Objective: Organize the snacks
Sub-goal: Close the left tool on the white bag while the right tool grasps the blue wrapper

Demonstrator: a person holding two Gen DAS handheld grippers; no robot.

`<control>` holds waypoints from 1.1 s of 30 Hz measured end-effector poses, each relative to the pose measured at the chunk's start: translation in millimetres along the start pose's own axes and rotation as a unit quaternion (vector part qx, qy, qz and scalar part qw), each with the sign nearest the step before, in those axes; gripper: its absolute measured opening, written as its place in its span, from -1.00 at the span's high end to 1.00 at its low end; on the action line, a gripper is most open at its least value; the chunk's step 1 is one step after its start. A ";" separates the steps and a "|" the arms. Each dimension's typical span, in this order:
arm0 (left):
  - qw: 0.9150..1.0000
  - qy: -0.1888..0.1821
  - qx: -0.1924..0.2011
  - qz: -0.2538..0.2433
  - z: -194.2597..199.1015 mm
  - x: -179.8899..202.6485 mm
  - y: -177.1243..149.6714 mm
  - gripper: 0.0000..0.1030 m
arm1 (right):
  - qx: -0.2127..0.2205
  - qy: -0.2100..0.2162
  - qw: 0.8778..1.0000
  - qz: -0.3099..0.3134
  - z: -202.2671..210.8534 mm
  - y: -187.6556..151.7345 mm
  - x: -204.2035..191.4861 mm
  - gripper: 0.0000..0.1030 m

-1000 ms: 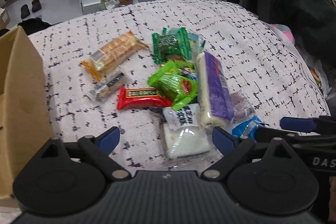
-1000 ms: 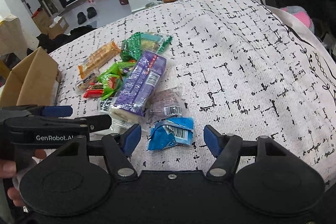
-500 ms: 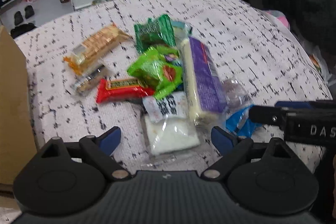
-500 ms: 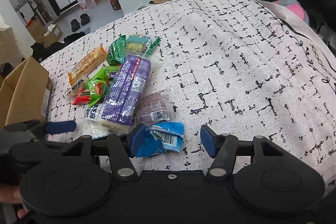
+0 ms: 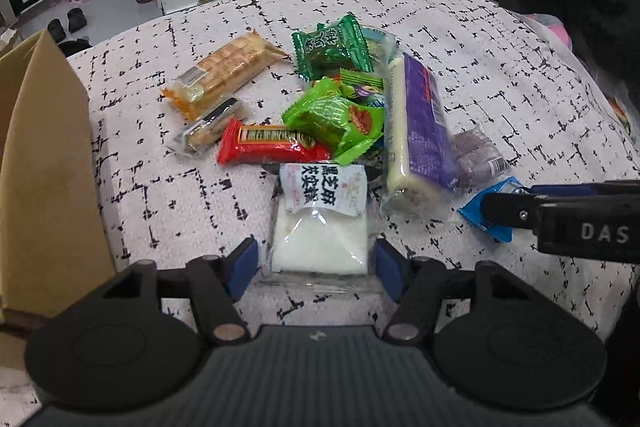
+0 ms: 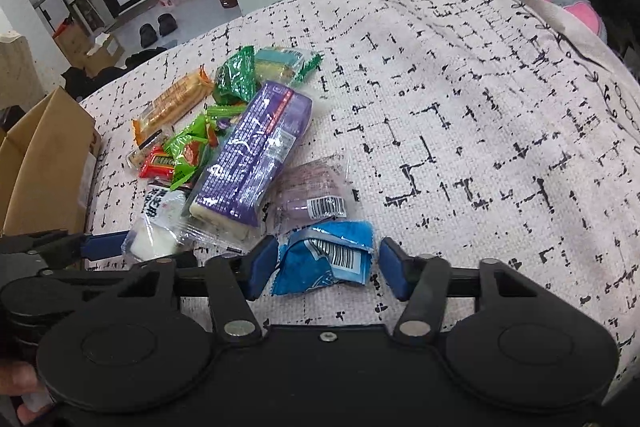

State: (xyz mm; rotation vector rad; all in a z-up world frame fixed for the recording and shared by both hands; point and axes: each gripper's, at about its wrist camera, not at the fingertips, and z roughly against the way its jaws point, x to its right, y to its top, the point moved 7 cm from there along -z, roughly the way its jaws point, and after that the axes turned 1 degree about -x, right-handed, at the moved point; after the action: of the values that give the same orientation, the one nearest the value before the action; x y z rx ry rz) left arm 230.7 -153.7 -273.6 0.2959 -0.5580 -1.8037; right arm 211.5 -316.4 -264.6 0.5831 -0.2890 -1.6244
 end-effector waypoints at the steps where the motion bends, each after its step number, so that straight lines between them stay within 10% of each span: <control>1: 1.000 -0.002 -0.001 0.001 1.5 -0.5 -0.1 -0.15 | -0.003 0.002 1.000 0.000 -0.1 -0.6 0.0 0.10; 10: 1.000 -0.001 -0.027 -0.007 11.7 -4.2 -2.2 -0.22 | -0.021 -0.009 1.000 0.008 11.0 -10.2 2.1 0.22; 15: 1.000 0.009 -0.006 -0.024 11.5 -0.6 3.3 -0.52 | -0.013 -0.020 0.999 0.021 18.2 -10.9 1.6 -0.23; 23: 1.000 0.028 0.003 -0.013 -1.8 -1.4 10.6 -0.52 | -0.008 -0.032 0.999 0.028 5.9 -7.7 -1.8 -0.27; 29: 1.000 0.021 -0.002 0.001 -3.7 -2.7 6.6 0.04 | -0.010 -0.043 0.998 0.041 -3.9 -7.9 -4.9 0.13; 33: 1.000 0.020 -0.001 0.012 1.6 -6.9 7.4 0.08 | -0.001 -0.040 0.999 0.028 -0.1 -3.4 -3.6 0.30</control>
State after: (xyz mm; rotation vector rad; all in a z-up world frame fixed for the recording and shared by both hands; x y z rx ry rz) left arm 238.2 -148.4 -268.9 0.3223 -0.5297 -1.7710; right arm 208.9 -312.4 -265.7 0.5050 -0.3597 -1.5954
